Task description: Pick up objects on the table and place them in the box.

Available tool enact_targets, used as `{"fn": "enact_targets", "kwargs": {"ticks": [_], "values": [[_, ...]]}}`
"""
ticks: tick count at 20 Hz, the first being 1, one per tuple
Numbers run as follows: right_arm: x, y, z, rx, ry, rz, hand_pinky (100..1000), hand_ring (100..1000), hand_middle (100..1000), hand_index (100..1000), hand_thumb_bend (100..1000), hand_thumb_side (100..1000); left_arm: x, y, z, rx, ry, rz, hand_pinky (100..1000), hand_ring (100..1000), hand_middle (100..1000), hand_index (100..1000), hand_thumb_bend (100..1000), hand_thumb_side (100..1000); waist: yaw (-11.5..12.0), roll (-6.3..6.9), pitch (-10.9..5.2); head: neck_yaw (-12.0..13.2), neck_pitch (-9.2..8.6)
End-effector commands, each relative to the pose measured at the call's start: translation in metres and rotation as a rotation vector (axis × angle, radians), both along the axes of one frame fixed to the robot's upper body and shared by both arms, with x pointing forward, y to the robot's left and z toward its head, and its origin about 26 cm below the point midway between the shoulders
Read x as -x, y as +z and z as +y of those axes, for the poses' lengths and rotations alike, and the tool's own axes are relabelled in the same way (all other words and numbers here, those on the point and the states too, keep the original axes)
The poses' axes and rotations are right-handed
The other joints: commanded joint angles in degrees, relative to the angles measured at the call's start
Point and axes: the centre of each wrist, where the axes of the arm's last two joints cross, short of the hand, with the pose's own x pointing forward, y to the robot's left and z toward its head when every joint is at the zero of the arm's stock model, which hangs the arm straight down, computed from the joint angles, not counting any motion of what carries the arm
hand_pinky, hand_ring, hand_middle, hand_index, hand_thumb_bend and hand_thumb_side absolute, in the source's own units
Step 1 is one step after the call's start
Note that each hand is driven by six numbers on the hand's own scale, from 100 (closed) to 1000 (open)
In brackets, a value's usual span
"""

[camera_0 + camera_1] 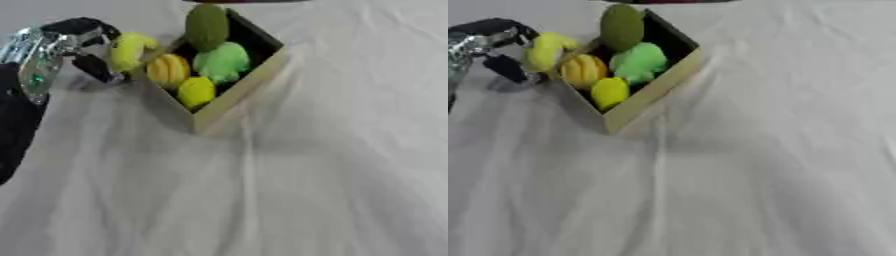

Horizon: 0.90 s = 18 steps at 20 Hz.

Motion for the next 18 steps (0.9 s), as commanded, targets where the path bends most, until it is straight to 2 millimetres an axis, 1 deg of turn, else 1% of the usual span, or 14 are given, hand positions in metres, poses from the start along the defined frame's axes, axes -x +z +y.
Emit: {"fn": "enact_targets", "kwargs": {"ticks": [1,4,5,6,7,9,10,11,12,13,14,18], "values": [[0.003,0.008,0.001,0.02,-0.004,-0.025,923,923,657,786,100,514,0.0,0.013,-0.002,-0.005,0.008,-0.046,821,804,777,864,342,328,-0.23,-0.1,-1.01,0.23,-0.5],[0.003,0.008,0.001,0.02,-0.007,-0.023,923,923,656,785,100,516,0.0,0.013,-0.002,0.006,0.007,-0.06,804,784,758,844,233,325,-0.32,-0.09,-0.94,0.24,-0.4],[0.003,0.007,0.0,0.02,-0.008,-0.022,923,923,656,785,100,516,0.0,0.014,-0.002,0.01,0.007,-0.064,802,782,756,842,221,322,-0.32,-0.06,-0.92,0.22,-0.33],[0.003,0.007,0.0,0.02,-0.01,-0.021,924,923,655,785,100,517,0.001,0.016,-0.002,0.014,0.007,-0.068,793,770,741,826,168,325,-0.3,-0.02,-0.91,0.21,-0.28],[0.003,0.007,0.0,0.021,-0.011,-0.02,924,923,655,785,100,517,0.001,0.017,-0.002,0.018,0.008,-0.074,791,768,739,823,163,327,-0.26,0.04,-0.9,0.22,-0.24],[0.003,0.007,0.0,0.021,-0.012,-0.018,924,923,655,785,100,517,0.002,0.021,-0.002,0.02,0.016,-0.1,770,740,706,794,136,317,-0.22,0.14,-0.91,0.25,-0.23],[0.003,0.007,0.0,0.021,-0.012,-0.018,924,923,655,785,100,517,0.002,0.022,-0.002,0.019,0.022,-0.116,751,713,677,769,153,329,-0.23,0.17,-0.92,0.26,-0.26],[0.003,0.007,0.0,0.02,-0.012,-0.017,924,923,655,785,100,517,0.003,0.023,-0.003,0.018,0.029,-0.135,746,701,662,759,168,315,-0.25,0.17,-0.93,0.29,-0.31],[0.003,0.007,0.0,0.02,-0.011,-0.017,924,923,655,785,100,517,0.003,0.023,-0.004,0.014,0.035,-0.154,731,675,625,731,193,262,-0.29,0.16,-0.94,0.33,-0.38],[0.003,0.007,0.0,0.019,-0.011,-0.017,924,923,655,785,100,517,0.003,0.022,-0.005,0.006,0.042,-0.176,723,661,606,714,196,236,-0.35,0.14,-0.95,0.39,-0.45],[0.003,0.007,0.001,0.018,-0.011,-0.017,924,923,655,785,100,517,0.003,0.022,-0.006,-0.002,0.049,-0.197,707,639,581,688,184,223,-0.4,0.12,-0.95,0.43,-0.51],[0.003,0.006,0.0,0.019,-0.013,-0.017,924,923,655,786,100,517,0.004,0.024,-0.008,0.002,0.068,-0.286,682,613,551,659,111,234,-0.49,0.13,-0.95,0.36,-0.43]]}}
